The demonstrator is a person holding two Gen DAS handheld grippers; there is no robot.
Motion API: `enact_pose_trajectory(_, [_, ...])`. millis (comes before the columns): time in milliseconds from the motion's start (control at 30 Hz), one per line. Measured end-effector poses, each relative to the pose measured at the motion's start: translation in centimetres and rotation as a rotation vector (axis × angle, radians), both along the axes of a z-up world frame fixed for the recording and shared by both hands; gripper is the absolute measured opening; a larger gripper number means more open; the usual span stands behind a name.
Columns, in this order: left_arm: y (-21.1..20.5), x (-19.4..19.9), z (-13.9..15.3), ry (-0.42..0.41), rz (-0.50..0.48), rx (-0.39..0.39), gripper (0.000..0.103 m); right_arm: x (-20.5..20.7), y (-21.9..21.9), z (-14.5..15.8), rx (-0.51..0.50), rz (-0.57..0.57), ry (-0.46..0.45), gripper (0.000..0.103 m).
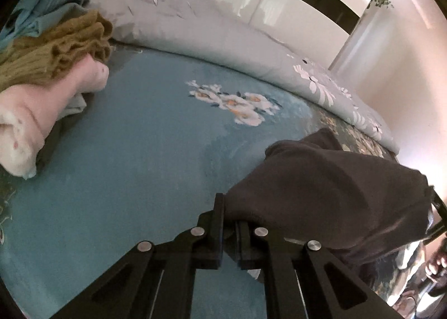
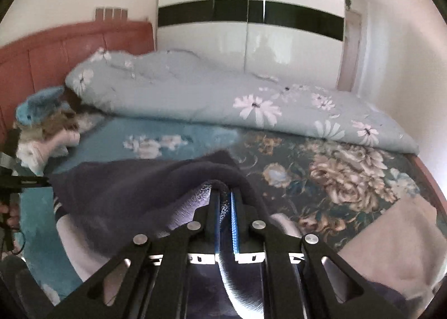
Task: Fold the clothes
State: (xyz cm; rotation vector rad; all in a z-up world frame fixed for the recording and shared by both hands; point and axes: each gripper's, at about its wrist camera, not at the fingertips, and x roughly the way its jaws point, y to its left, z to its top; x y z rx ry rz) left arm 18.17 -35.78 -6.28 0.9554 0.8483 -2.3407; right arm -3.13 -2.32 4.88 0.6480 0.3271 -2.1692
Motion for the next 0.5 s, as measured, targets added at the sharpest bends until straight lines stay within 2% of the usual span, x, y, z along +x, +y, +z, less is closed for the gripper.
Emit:
enact_pose_trajectory(133, [-0.7,-1.0,-1.3,-0.020,0.004,0.015,0.007,-0.1,2.4,0.0,-0.030,0.017,-0.048,0.007])
enact_pose_trajectory(367, [-0.3,-1.5,-2.4,-0.079,0.004,0.011,0.007,0.0,1.1,-5.4,0.094,0.037,-0.088,0.008])
enact_pose_trajectory(500, [-0.1,-1.7,-2.7,-0.100,0.003,0.005,0.007,0.4,1.0,-7.0,0.142,0.041,-0.085,0.011])
